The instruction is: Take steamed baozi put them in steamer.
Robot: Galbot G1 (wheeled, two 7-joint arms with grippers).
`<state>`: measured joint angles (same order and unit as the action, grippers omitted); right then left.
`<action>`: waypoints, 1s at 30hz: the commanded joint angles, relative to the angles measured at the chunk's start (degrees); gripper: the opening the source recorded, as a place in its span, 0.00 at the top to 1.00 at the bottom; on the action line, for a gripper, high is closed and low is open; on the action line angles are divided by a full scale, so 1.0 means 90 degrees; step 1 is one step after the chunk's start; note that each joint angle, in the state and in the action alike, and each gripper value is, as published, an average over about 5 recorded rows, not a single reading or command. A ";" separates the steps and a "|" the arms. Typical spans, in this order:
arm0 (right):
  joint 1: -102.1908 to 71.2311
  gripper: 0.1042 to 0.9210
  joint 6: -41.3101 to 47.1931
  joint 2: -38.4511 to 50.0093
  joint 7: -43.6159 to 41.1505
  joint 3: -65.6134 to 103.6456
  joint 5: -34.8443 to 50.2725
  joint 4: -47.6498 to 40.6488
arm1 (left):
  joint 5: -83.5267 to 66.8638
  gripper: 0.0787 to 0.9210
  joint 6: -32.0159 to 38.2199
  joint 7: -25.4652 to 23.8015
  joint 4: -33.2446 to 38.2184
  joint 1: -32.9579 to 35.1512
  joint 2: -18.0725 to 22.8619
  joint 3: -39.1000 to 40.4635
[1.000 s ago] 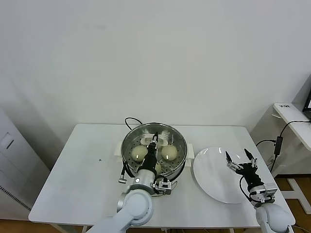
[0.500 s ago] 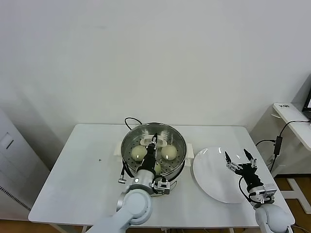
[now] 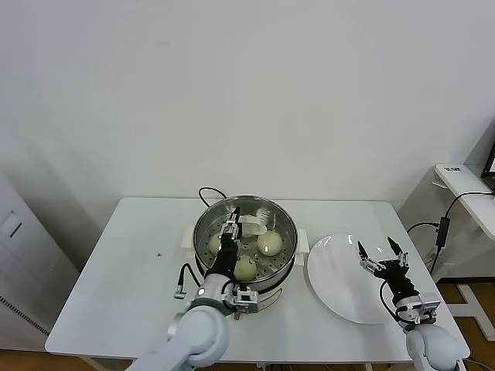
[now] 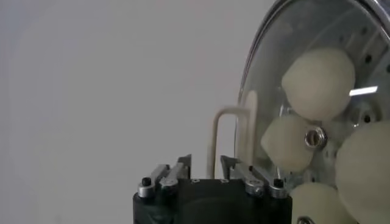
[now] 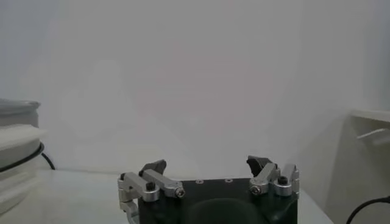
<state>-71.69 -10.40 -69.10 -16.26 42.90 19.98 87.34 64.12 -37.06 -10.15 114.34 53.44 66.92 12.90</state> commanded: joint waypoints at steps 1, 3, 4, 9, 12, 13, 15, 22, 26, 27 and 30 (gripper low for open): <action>0.0039 0.12 0.0053 0.0029 -0.0037 -0.0016 0.0059 -0.0005 | -0.4350 0.39 0.1234 -0.0936 0.1954 0.0402 -0.0720 -0.1270; 0.0052 0.12 0.0129 0.0032 -0.0037 -0.0028 0.0150 0.0016 | -0.5580 0.33 0.1426 -0.0898 0.1952 0.0324 -0.0712 -0.1745; 0.0058 0.12 0.0179 0.0031 -0.0019 -0.0034 0.0201 0.0025 | -0.6270 0.29 0.1438 -0.0764 0.1953 0.0292 -0.0699 -0.2007; 0.0075 0.12 0.0321 0.0079 0.0275 -0.0086 0.0273 0.0071 | -0.9673 0.15 0.1314 0.0265 0.1827 0.0350 -0.0465 -0.3702; 0.0076 0.12 0.0453 0.0151 0.0516 -0.0097 0.0169 0.0142 | -1.0584 0.12 0.1301 0.0546 0.1446 0.0542 -0.0431 -0.4707; 0.0082 0.12 0.0509 0.0169 0.0552 -0.0092 0.0152 0.0155 | -1.0689 0.12 0.1336 0.0610 0.1282 0.0613 -0.0431 -0.4949; 0.0105 0.12 0.0517 0.0192 0.0570 -0.0085 0.0182 0.0146 | -1.0789 0.12 0.1444 0.0767 0.0949 0.0766 -0.0408 -0.5304; 0.0144 0.12 0.0575 0.0145 0.0310 -0.0045 0.0164 0.0224 | -1.0119 0.12 0.1929 0.0797 -0.0234 0.1510 -0.0361 -0.5661; 0.0122 0.12 0.0699 0.0110 0.0369 -0.0028 -0.0073 0.0294 | -1.0062 0.12 0.2134 0.0733 -0.0652 0.1800 -0.0360 -0.5652; 0.0114 0.12 0.0719 0.0110 0.0417 -0.0049 -0.0070 0.0305 | -1.0052 0.12 0.2168 0.0728 -0.0727 0.1840 -0.0369 -0.5623; 0.0070 0.12 0.0781 0.0113 0.0526 -0.0100 -0.0023 0.0369 | -0.9963 0.12 0.2296 0.0725 -0.0991 0.1890 -0.0442 -0.5475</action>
<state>-70.78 -5.24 -68.03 -13.24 42.33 21.01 89.54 -18.03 -21.52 -5.05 115.70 64.74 63.53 -30.09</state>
